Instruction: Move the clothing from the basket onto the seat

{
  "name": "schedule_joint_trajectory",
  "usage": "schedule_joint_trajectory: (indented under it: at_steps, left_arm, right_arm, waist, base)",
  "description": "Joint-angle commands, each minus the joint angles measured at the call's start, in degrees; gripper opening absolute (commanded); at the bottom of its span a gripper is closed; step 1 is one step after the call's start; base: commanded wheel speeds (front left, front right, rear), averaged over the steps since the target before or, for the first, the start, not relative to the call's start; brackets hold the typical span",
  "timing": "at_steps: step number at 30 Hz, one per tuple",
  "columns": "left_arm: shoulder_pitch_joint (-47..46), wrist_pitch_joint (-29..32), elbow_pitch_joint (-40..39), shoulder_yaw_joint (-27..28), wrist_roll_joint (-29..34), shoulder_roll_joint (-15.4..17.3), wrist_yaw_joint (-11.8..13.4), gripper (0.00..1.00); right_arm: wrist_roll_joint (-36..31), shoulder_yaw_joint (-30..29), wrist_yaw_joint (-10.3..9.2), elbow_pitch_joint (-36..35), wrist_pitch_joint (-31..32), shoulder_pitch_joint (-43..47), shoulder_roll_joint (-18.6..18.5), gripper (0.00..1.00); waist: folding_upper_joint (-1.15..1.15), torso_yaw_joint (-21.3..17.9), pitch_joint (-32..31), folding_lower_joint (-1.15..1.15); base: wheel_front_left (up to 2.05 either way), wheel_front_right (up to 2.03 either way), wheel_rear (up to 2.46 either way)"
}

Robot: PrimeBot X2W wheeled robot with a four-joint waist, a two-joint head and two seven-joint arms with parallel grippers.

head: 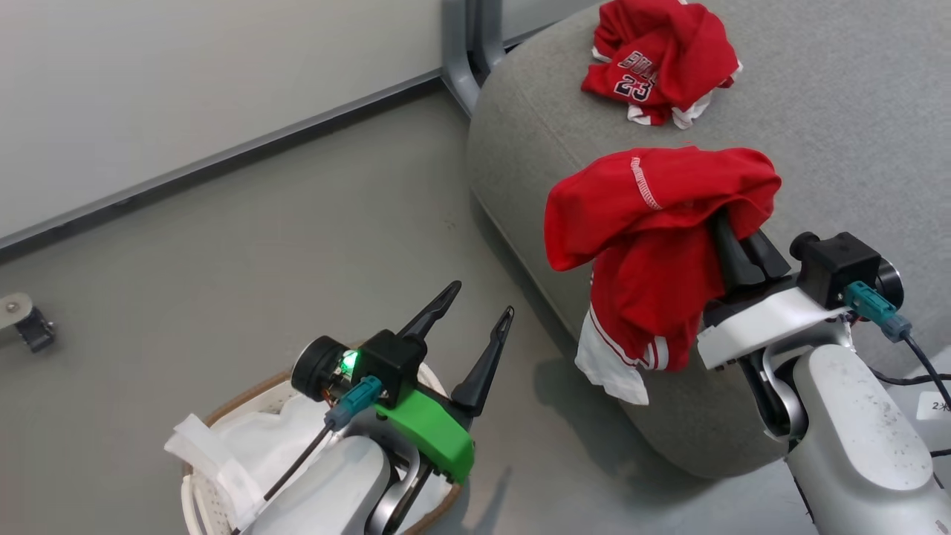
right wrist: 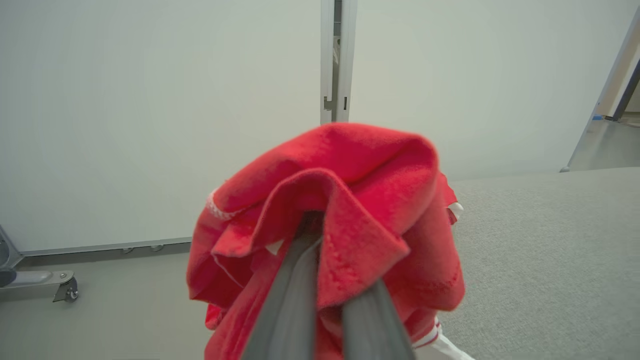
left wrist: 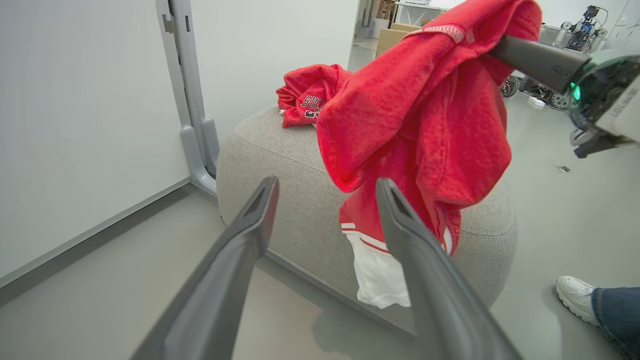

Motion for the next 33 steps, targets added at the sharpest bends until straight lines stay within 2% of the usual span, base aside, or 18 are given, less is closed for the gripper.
schedule_joint_trajectory:
  at_steps: [1,9,14,18,22,29,33]
  left_arm:
    - [-1.2,0.0,0.2,0.0,0.6,0.3,-0.3,1.0]
    - [-2.5,0.0,0.9,-1.0,1.7,-0.1,-0.8,1.0]
    - [-3.5,0.0,0.5,-1.3,2.7,-0.3,-0.4,1.0]
    - [-4.4,0.1,-0.4,-1.8,3.7,0.0,0.0,1.0]
    - [-4.9,0.3,-1.1,-2.2,4.2,0.4,0.3,1.0]
    - [-6.4,0.9,-3.5,-2.6,5.4,1.1,1.0,1.0]
    - [-7.3,1.5,-5.4,-2.8,6.2,1.8,1.5,1.0]
  right_arm:
    - [-0.4,-0.3,-0.06,-0.4,-0.3,0.9,0.2,0.0]
    - [-0.7,-1.3,-0.06,0.4,-0.3,-0.1,0.3,0.0]
    - [-2.1,-0.4,-0.06,1.3,-0.3,-4.7,-2.0,0.0]
    - [-2.4,-0.8,-0.06,2.2,-0.3,-11.2,-5.2,0.0]
    - [-1.5,-2.0,-0.06,4.1,-0.3,-18.6,-9.9,0.0]
    - [0.4,-7.6,-0.06,7.4,3.1,-30.0,-21.9,0.0]
    - [0.6,-11.3,-0.06,9.0,5.3,-33.2,-28.8,0.0]
  waist:
    - [0.0,-2.8,2.9,0.0]
    - [0.0,-1.7,5.3,0.0]
    - [0.0,0.2,7.3,0.0]
    - [0.0,2.3,9.5,0.0]
    - [0.0,4.9,11.6,0.0]
    - [0.0,10.1,16.3,0.0]
    - [0.0,12.9,19.4,0.0]
  base:
    - [0.0,0.0,0.0]
    - [0.0,0.0,0.0]
    - [0.0,0.0,0.0]
    - [0.0,0.0,0.0]
    - [0.0,0.0,0.0]
    - [0.0,0.0,0.0]
    - [0.0,0.0,0.0]
